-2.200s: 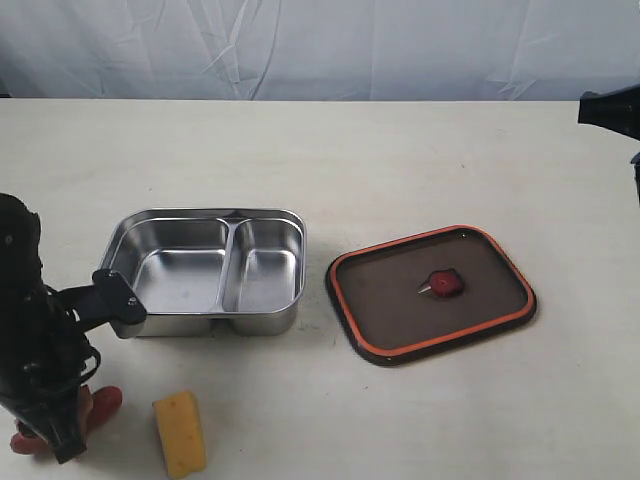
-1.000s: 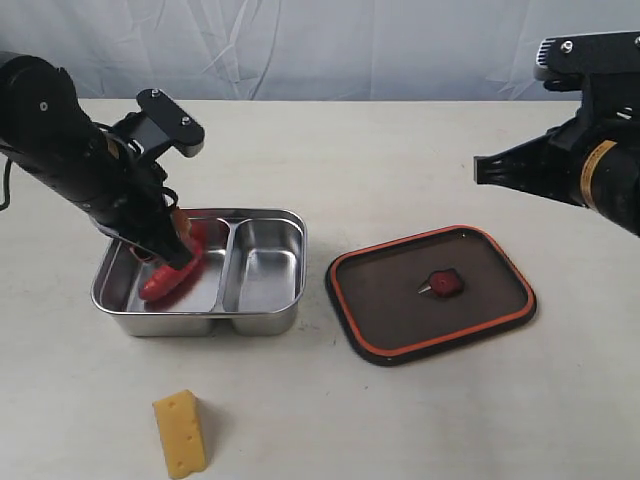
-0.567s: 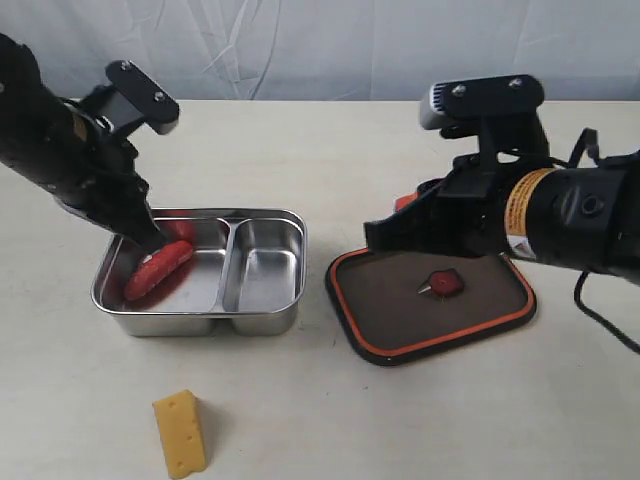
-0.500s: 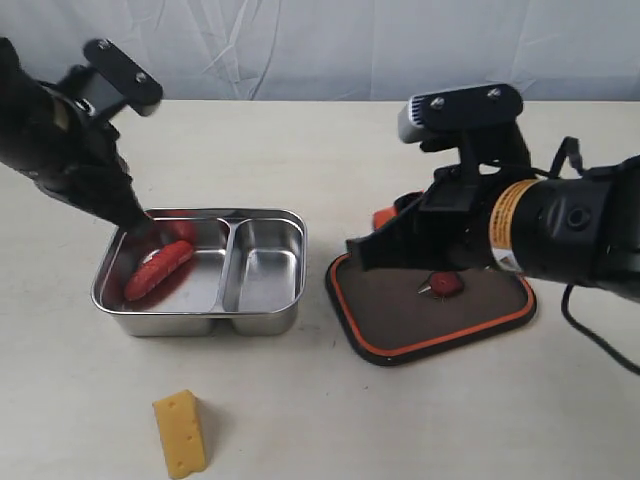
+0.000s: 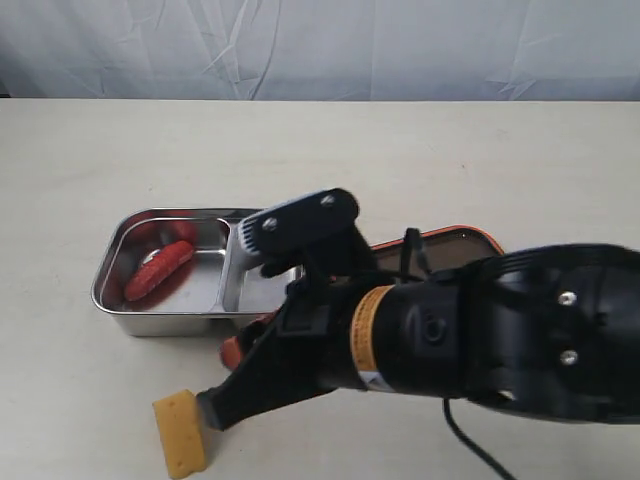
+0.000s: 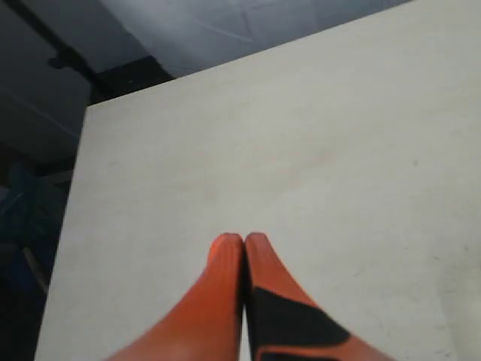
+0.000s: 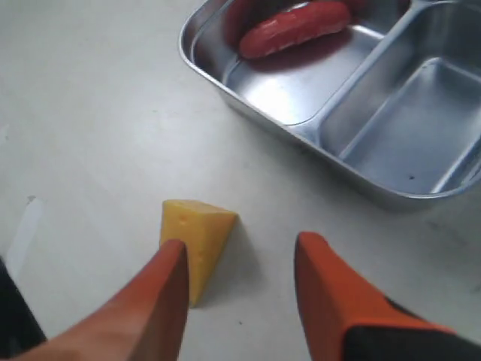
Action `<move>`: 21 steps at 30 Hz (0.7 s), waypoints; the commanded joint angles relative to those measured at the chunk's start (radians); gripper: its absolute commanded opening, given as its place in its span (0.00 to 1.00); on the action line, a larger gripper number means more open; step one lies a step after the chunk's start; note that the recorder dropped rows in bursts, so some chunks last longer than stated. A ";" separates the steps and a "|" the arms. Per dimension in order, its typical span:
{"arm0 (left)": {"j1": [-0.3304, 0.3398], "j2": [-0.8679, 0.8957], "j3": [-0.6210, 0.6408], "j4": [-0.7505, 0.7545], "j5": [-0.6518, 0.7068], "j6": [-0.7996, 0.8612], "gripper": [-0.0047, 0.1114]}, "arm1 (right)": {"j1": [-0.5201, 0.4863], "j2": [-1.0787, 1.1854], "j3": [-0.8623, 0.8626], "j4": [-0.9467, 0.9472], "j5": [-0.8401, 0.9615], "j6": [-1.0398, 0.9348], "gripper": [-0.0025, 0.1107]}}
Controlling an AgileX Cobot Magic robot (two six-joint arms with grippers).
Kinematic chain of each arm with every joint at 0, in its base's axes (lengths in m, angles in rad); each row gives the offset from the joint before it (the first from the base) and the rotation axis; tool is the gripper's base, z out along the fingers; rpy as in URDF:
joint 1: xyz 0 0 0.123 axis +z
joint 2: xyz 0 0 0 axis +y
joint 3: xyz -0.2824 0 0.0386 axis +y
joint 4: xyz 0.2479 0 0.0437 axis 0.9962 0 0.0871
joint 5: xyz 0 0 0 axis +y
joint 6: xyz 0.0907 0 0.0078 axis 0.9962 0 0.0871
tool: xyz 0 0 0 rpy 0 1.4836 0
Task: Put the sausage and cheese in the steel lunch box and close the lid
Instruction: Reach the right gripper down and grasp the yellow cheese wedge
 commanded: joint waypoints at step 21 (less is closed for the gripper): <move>0.197 -0.074 -0.004 -0.042 -0.085 -0.069 0.04 | 0.101 0.282 -0.188 0.047 -0.009 -0.003 0.58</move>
